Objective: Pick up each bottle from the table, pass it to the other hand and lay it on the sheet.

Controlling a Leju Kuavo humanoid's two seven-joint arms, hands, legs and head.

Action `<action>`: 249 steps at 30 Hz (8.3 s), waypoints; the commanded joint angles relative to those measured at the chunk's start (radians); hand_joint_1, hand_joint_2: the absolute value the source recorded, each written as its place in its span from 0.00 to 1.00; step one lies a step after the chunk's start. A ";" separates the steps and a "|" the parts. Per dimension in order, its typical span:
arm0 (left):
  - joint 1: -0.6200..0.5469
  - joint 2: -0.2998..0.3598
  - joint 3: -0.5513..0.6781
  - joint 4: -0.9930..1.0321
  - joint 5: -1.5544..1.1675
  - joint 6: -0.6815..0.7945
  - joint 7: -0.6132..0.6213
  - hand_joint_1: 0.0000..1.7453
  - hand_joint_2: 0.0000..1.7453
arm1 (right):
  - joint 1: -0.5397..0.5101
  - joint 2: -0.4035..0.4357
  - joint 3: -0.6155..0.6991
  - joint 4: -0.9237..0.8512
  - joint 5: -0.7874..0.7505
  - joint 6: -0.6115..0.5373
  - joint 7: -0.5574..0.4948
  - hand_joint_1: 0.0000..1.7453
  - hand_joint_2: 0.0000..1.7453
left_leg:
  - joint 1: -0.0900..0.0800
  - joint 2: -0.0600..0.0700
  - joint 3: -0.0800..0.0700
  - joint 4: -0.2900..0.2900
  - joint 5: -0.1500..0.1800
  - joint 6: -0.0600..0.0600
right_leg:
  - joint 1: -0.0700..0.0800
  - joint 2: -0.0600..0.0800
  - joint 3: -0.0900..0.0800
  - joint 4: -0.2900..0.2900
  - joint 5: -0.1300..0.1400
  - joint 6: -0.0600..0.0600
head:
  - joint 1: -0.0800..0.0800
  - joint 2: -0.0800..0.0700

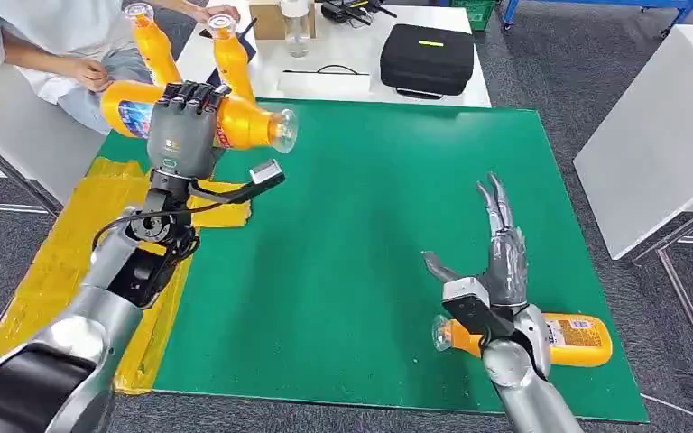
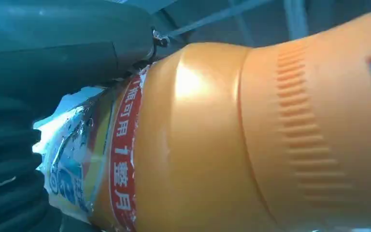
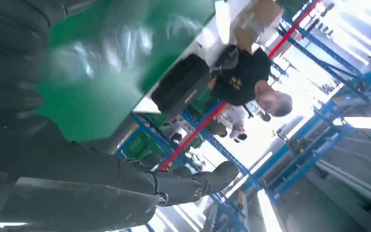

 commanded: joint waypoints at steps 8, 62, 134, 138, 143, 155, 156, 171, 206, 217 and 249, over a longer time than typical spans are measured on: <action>-0.206 0.155 -0.392 0.551 -0.006 -0.229 -0.176 1.00 1.00 | -0.019 -0.054 -0.097 -0.066 0.031 0.041 0.020 0.00 1.00 | 0.000 0.007 0.007 0.001 -0.004 -0.003 | 0.001 0.006 0.006 0.002 -0.002 -0.003 | 0.000 0.000; 0.045 -0.044 0.452 0.206 0.738 -0.328 -0.784 0.00 1.00 | 0.473 -0.295 -0.432 -0.491 0.343 0.678 0.096 0.00 1.00 | -0.001 -0.003 0.007 0.001 -0.007 -0.001 | -0.001 -0.003 0.008 0.001 -0.007 -0.001 | 0.000 0.000; 0.108 -0.115 0.288 0.100 0.997 -0.441 -0.801 0.00 1.00 | -0.058 -0.041 -0.335 0.406 0.564 0.355 0.237 1.00 1.00 | 0.001 0.008 0.007 -0.001 -0.002 -0.001 | 0.001 0.005 0.006 -0.001 0.002 -0.003 | 0.000 0.000; 0.130 -0.149 0.267 0.065 1.081 -0.592 -0.736 0.00 1.00 | -0.136 0.054 -0.409 0.417 0.414 0.311 0.183 1.00 1.00 | 0.000 0.010 0.008 0.000 -0.003 -0.002 | 0.001 0.008 0.006 0.000 0.001 -0.004 | 0.000 0.000; 0.173 -0.165 0.219 0.016 1.226 -0.699 -0.694 0.00 1.00 | -0.213 0.114 -0.416 0.487 0.211 0.308 0.082 1.00 1.00 | 0.000 0.009 0.007 0.001 -0.003 -0.001 | 0.001 0.008 0.006 0.001 0.001 -0.004 | 0.000 0.000; 0.254 -0.172 0.172 -0.043 1.369 -0.851 -0.663 0.00 1.00 | -0.263 0.168 -0.397 0.562 0.093 0.279 0.019 1.00 1.00 | 0.000 0.008 0.007 0.000 -0.004 -0.001 | 0.000 0.007 0.007 0.000 0.000 -0.003 | 0.000 0.000; 0.254 -0.172 0.172 -0.043 1.369 -0.851 -0.663 0.00 1.00 | -0.263 0.168 -0.397 0.562 0.093 0.279 0.019 1.00 1.00 | 0.000 0.008 0.009 0.001 -0.006 -0.002 | 0.001 0.007 0.009 0.001 -0.002 -0.004 | 0.000 0.000; 0.350 -0.186 0.115 -0.162 1.578 -0.958 -0.611 0.00 1.00 | -0.288 0.261 -0.256 0.609 -0.162 0.421 -0.105 1.00 1.00 | 0.000 0.009 0.008 0.001 -0.006 -0.002 | 0.001 0.008 0.007 0.001 -0.002 -0.004 | 0.000 0.000; 0.153 -0.266 0.030 -0.017 1.800 -1.010 -0.518 0.00 1.00 | -0.388 0.395 0.107 0.932 -0.212 0.479 -0.097 1.00 1.00 | 0.002 0.003 0.005 0.001 -0.004 -0.002 | 0.002 0.002 0.005 0.001 -0.003 -0.004 | 0.000 0.000; 0.161 -0.272 0.032 -0.038 1.808 -0.948 -0.528 1.00 1.00 | -0.374 0.388 0.134 0.916 -0.211 0.469 -0.079 1.00 1.00 | 0.002 0.002 0.005 0.001 -0.004 -0.003 | 0.002 0.001 0.005 0.002 -0.003 -0.004 | 0.000 0.000; 0.149 -0.221 0.088 -0.119 1.710 -0.727 -0.566 1.00 1.00 | -0.253 0.311 0.088 0.456 -0.371 0.430 -0.059 0.00 1.00 | 0.002 0.002 0.010 0.005 -0.009 -0.004 | 0.002 0.000 0.010 0.006 -0.008 -0.006 | 0.000 0.000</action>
